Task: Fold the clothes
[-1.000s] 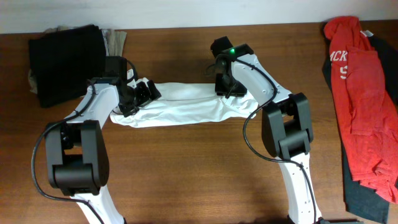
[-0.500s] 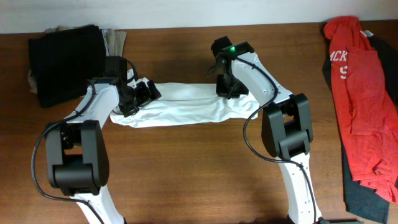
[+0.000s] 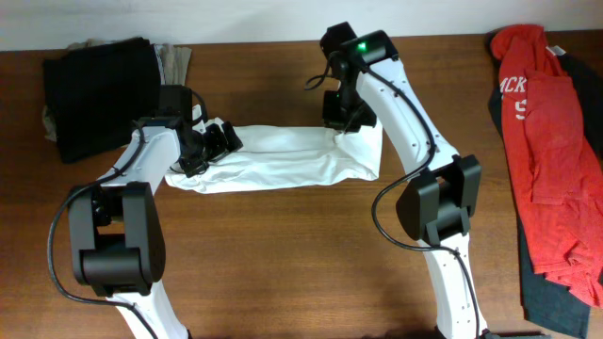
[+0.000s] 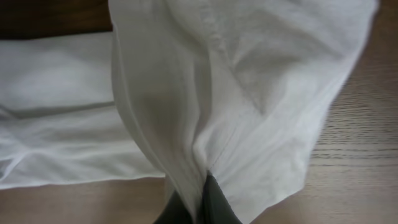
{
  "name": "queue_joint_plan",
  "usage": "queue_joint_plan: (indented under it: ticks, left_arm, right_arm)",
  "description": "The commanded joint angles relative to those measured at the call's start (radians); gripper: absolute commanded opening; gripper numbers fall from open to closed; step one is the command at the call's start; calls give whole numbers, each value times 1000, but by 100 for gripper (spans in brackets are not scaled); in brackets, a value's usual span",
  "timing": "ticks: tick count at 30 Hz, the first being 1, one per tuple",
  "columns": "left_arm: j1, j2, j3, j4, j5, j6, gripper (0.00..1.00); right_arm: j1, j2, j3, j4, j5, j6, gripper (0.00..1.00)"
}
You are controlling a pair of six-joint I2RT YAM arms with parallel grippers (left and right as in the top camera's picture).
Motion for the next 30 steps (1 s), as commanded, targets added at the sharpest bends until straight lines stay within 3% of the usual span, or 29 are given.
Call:
queue_joint_plan:
  ticks: [1,15,26,28,30]
  left_arm:
    - [25,93,-66,-28,-135,-2,99]
    - [25,93,-66,-28,-135,-2,99]
    - [25,93,-66,-29,-135,-2,99]
    - [25,93,-66,-34,-135,-2,99]
    - [25,93,-66,-36,-135,-2,99]
  right_arm:
    - [39,-42,25,8,-75,7,4]
    - [95,-53,92,19,-286,-61,4]
    - [219,-43,52,93,-50,-10,5]
    - [219,-33,18,132,-53,-6,14]
    - [219,-32,-47,211,-55,-6,16]
